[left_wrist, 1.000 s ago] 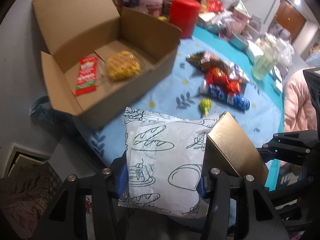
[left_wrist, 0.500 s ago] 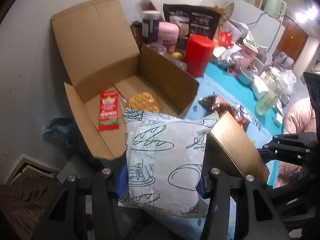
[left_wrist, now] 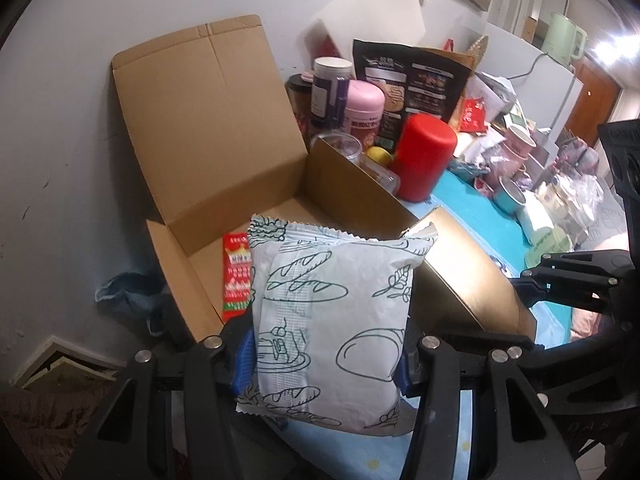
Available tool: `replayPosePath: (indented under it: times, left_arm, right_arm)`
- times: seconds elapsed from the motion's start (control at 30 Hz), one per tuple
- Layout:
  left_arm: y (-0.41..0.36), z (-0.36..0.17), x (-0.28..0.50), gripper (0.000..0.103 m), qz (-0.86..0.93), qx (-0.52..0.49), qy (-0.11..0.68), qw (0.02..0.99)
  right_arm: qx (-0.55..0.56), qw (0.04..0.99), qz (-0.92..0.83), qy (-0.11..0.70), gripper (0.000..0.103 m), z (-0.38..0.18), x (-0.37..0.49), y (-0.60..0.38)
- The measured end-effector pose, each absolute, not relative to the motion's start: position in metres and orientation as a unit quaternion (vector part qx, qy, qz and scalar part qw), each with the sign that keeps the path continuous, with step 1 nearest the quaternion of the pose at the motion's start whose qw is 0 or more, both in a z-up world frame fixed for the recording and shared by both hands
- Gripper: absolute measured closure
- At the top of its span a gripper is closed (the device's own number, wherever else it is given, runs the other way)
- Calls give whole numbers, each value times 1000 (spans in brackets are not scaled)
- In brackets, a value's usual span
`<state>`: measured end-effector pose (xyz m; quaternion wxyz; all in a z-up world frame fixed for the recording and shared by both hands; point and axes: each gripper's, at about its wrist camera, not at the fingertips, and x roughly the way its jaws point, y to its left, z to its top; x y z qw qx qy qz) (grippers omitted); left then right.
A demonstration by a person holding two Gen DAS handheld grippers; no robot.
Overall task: Organize snacks
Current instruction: 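Lower bread bag into the box with left tool while right tool lowers gold box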
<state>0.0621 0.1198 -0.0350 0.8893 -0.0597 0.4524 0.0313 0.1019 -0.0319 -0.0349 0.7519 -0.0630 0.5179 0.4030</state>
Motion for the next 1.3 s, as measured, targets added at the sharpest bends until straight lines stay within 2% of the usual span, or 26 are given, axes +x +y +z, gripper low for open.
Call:
replayPosePath:
  times: [0.8, 1.3]
  left_arm:
    - [194, -91, 168, 51, 90, -71, 488, 865]
    - [203, -148, 186, 51, 120, -55, 552, 823]
  right_arm:
    - [-122, 730, 419, 526, 60, -87, 212, 52]
    - [-143, 716, 391, 560, 60, -151, 224, 68]
